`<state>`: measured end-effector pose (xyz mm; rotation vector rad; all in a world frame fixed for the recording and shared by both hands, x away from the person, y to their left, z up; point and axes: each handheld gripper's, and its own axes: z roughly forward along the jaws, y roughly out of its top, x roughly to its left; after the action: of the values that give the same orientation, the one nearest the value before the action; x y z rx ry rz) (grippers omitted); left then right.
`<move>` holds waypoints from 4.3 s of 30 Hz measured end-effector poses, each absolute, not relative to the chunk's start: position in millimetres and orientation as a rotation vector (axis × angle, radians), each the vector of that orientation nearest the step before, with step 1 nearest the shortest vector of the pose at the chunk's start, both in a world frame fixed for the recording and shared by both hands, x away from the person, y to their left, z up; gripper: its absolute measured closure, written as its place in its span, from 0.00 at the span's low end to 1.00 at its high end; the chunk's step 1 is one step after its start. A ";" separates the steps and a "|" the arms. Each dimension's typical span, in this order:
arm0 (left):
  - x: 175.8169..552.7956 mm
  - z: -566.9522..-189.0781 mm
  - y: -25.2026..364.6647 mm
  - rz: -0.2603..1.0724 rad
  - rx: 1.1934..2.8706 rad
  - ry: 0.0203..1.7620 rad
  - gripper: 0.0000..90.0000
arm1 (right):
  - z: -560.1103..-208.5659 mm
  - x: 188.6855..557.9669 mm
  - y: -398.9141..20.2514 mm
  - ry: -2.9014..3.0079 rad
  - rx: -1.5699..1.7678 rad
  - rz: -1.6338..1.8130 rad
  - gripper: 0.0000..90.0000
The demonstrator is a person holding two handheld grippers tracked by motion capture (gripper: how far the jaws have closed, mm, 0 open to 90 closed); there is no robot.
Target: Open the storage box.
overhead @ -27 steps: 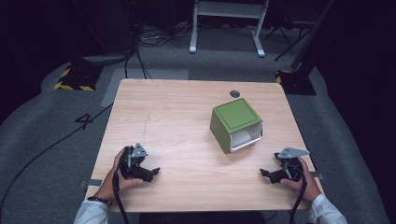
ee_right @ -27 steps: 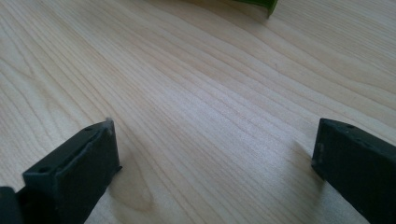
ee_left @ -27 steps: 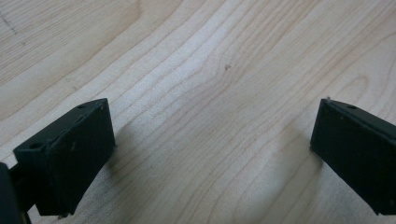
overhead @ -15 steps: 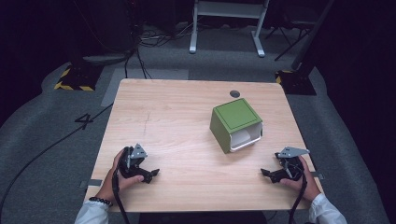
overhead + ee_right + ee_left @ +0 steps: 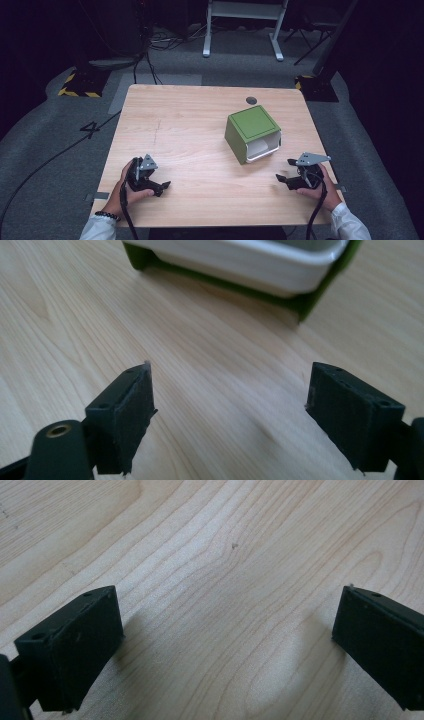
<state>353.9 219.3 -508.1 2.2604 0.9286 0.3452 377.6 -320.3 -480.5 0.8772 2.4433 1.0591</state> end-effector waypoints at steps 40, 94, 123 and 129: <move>353.5 -508.2 219.1 0.343 2.256 0.935 0.00 | -470.7 418.7 -225.3 2.583 0.671 1.102 0.41; 352.3 -508.3 218.7 0.352 2.251 0.948 0.00 | -481.2 363.8 -261.0 2.647 0.649 1.116 0.45; 351.7 -508.4 218.4 0.353 2.247 0.955 0.00 | -481.6 355.5 -265.6 2.650 0.653 1.086 0.39; 351.9 -508.3 218.6 0.356 2.249 0.952 0.00 | -477.1 354.1 -268.6 2.633 0.639 1.102 0.37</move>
<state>351.9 218.6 -508.3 2.2493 0.9524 0.3558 354.1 -268.6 -477.1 0.6391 2.6335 1.1016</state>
